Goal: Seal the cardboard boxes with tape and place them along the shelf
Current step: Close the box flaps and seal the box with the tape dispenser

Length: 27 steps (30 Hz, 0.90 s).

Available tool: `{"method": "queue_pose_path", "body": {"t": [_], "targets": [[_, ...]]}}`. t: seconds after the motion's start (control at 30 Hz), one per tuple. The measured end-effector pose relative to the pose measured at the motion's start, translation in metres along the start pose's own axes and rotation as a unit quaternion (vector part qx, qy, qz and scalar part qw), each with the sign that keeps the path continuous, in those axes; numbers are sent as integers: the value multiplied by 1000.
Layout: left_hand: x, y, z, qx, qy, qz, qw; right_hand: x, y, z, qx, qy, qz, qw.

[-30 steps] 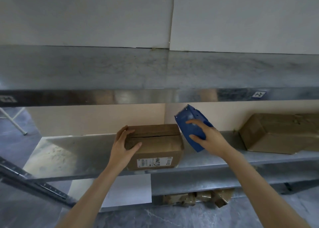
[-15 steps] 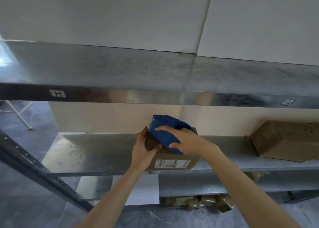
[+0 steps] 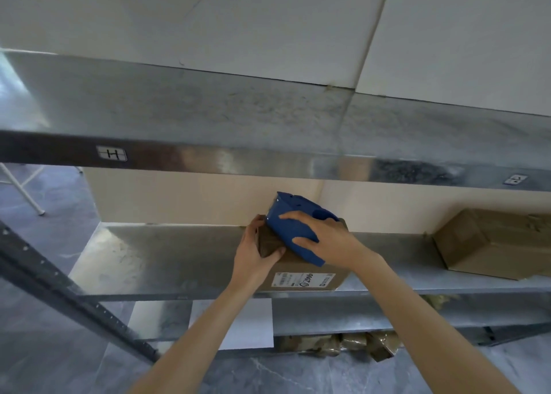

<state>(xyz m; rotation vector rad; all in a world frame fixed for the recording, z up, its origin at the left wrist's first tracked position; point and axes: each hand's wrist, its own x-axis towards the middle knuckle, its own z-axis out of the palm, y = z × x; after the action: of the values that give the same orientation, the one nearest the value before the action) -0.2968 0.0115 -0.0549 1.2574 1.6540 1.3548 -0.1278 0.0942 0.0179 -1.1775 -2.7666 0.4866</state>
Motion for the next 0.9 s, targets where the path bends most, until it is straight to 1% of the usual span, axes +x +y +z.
{"method": "queue_pose_path", "body": {"t": [0.1, 0.27, 0.47, 0.6, 0.7, 0.83, 0.9], "targets": [[1, 1, 2, 3, 2, -6, 1000, 1, 0, -2, 30, -14, -3, 999], [0, 5, 1, 13, 11, 2, 1000, -1, 0, -5, 6, -19, -10, 1000], [8, 13, -16, 71, 49, 12, 996, -5, 3, -6, -40, 33, -39, 998], [17, 28, -34, 62, 87, 24, 994, -14, 2, -16, -48, 67, -66, 994], [22, 39, -45, 62, 50, 34, 996, -26, 2, -25, -51, 83, -115, 989], [26, 51, -56, 71, -59, 51, 994, -39, 2, -34, -86, 36, -154, 984], [25, 56, -56, 79, -105, 67, 989, -44, 0, -36, -96, 32, -167, 981]]}}
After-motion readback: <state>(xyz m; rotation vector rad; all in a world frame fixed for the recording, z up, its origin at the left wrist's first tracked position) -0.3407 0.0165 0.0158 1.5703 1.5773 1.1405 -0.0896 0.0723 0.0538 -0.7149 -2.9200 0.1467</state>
